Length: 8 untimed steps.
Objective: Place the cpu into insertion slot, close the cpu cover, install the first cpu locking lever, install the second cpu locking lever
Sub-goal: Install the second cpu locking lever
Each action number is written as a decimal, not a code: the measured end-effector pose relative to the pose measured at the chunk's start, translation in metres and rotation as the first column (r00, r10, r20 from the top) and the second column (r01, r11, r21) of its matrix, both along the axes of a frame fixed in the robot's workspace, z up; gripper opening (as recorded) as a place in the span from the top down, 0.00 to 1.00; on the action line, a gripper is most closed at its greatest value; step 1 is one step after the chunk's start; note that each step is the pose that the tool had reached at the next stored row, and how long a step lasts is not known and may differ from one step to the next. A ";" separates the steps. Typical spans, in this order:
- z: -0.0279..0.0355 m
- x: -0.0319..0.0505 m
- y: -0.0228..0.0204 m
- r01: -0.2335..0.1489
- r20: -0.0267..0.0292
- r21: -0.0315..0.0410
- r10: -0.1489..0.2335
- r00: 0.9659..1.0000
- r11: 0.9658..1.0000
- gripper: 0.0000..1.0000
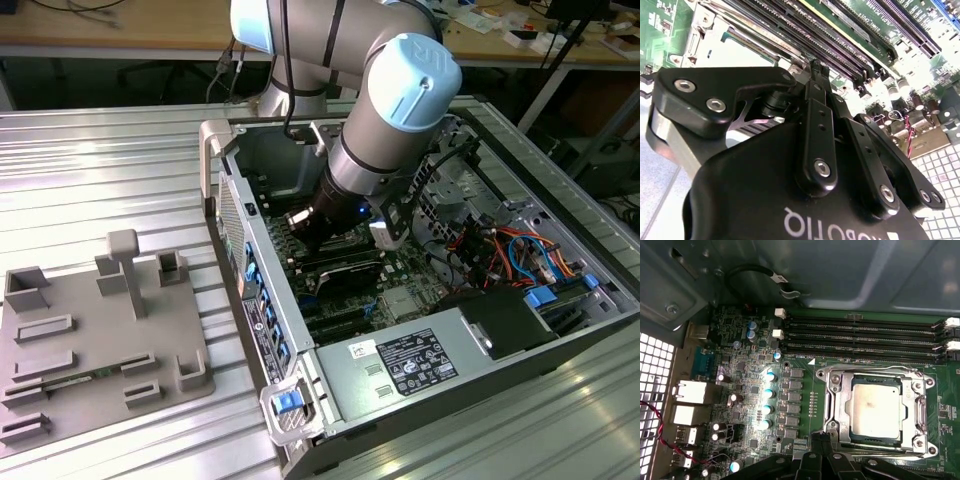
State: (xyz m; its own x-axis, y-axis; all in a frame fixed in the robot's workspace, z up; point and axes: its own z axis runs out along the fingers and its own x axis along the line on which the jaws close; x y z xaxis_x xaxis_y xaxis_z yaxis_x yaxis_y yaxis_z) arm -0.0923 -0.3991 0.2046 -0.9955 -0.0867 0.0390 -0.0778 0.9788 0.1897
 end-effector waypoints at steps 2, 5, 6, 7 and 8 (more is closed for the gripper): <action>-0.0003 0.0000 0.0002 -0.001 0.000 0.001 0.001 1.000 1.000 0.89; -0.0010 0.0000 0.0003 -0.001 0.000 0.001 0.001 1.000 1.000 0.89; -0.0012 0.0000 0.0003 -0.001 0.000 0.001 0.001 1.000 1.000 0.89; -0.0016 0.0000 0.0004 -0.001 0.000 0.001 0.001 1.000 1.000 0.89; -0.0020 0.0000 0.0004 -0.001 0.000 0.001 0.001 1.000 1.000 0.89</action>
State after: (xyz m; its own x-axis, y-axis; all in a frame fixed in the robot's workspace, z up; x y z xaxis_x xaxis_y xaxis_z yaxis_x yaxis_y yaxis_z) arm -0.0923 -0.3987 0.2027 -0.9954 -0.0874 0.0390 -0.0784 0.9785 0.1910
